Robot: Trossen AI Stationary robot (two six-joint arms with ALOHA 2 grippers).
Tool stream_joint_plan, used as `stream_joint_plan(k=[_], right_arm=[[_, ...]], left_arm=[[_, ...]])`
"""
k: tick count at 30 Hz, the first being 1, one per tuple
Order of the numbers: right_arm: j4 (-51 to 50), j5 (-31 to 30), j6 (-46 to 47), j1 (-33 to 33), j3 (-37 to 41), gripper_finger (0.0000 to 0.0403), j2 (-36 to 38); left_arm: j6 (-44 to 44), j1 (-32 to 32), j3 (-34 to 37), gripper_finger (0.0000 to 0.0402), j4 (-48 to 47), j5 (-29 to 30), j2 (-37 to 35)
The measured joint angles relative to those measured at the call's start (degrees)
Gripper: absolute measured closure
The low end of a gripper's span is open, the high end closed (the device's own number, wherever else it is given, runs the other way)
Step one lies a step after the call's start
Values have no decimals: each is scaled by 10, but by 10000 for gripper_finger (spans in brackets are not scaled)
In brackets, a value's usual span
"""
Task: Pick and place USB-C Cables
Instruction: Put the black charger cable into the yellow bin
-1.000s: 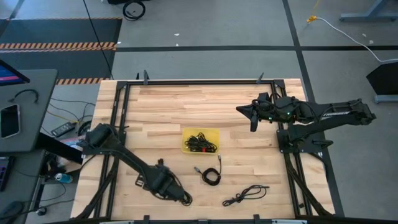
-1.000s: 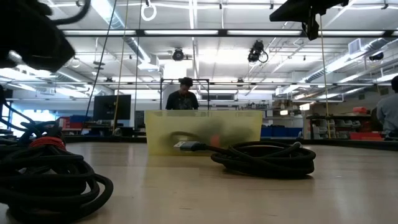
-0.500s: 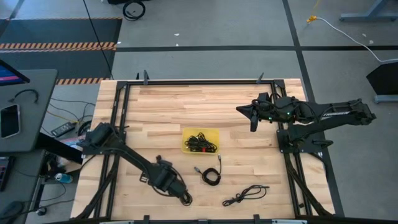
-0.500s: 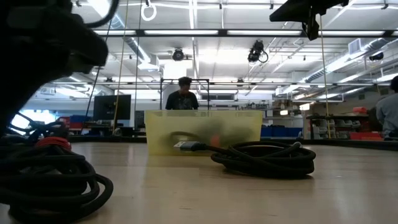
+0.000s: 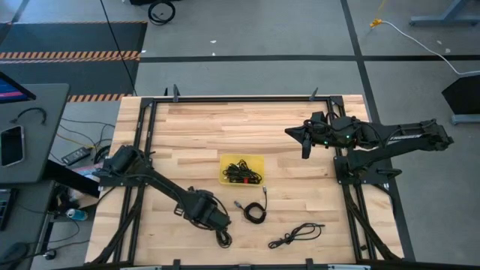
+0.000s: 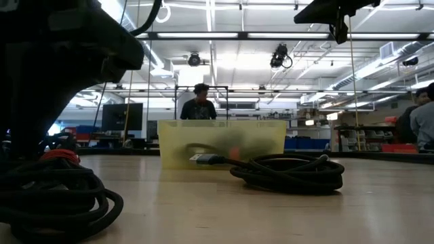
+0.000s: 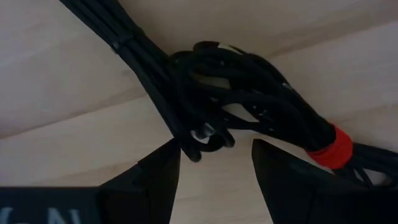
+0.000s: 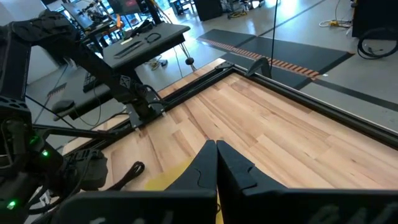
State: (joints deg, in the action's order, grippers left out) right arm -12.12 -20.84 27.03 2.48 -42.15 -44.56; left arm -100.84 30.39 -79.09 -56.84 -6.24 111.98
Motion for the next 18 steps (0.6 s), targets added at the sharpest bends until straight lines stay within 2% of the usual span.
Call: stream_joint_plan(k=[6, 10, 14, 18], right_arm=[[0, 0, 0, 0, 0, 402, 0], [0, 0, 1, 0, 0, 402, 0], [0, 0, 4, 0, 0, 402, 0], [2, 0, 15, 0, 0, 402, 0]], left_arm=[[0, 8, 0, 209, -33, 0, 1], [-2, 11, 16, 223, -22, 5, 1], [-3, 13, 50, 256, 19, 0, 1], [13, 13, 67, 308, 40, -4, -3]])
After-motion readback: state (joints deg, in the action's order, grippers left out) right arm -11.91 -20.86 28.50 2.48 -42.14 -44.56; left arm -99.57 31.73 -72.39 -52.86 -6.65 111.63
